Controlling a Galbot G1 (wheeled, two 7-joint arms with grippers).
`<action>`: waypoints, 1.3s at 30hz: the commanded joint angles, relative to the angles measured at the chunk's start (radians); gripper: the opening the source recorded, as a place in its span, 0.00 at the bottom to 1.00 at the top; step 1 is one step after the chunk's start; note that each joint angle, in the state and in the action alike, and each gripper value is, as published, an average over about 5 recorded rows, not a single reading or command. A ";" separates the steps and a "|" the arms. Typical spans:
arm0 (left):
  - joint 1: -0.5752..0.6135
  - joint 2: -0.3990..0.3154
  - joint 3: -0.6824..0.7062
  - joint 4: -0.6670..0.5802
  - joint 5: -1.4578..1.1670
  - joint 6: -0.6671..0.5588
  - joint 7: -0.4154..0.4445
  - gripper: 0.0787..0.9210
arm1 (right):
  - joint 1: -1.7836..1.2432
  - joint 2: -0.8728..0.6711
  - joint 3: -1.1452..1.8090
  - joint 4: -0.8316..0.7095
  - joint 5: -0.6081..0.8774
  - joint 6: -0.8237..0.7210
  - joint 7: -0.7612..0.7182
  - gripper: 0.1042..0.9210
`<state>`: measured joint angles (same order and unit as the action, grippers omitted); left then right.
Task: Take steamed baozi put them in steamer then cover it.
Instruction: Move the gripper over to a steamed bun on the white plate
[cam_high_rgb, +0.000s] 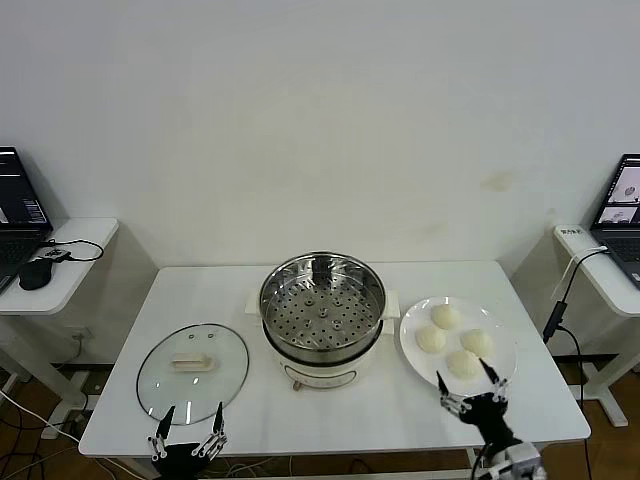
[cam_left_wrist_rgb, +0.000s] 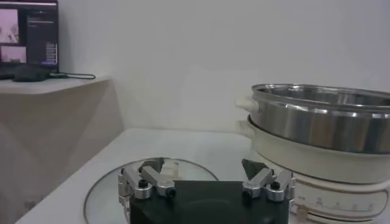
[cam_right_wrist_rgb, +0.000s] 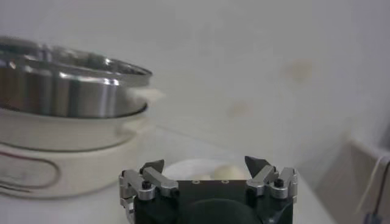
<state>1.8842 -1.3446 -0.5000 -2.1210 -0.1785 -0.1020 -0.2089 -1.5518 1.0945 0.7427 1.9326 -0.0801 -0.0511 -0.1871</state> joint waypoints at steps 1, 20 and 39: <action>-0.028 0.002 -0.006 0.026 0.031 0.025 0.005 0.88 | 0.150 -0.261 0.075 -0.090 -0.189 -0.075 -0.188 0.88; -0.064 -0.002 -0.023 0.045 0.039 0.040 -0.012 0.88 | 1.246 -0.564 -0.990 -0.665 -0.264 0.033 -0.738 0.88; -0.075 0.004 -0.041 0.042 0.032 0.045 -0.013 0.88 | 1.487 -0.274 -1.335 -1.010 -0.272 0.098 -0.783 0.88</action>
<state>1.8080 -1.3408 -0.5387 -2.0777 -0.1479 -0.0575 -0.2219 -0.1992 0.7443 -0.4341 1.0635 -0.3449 0.0278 -0.9212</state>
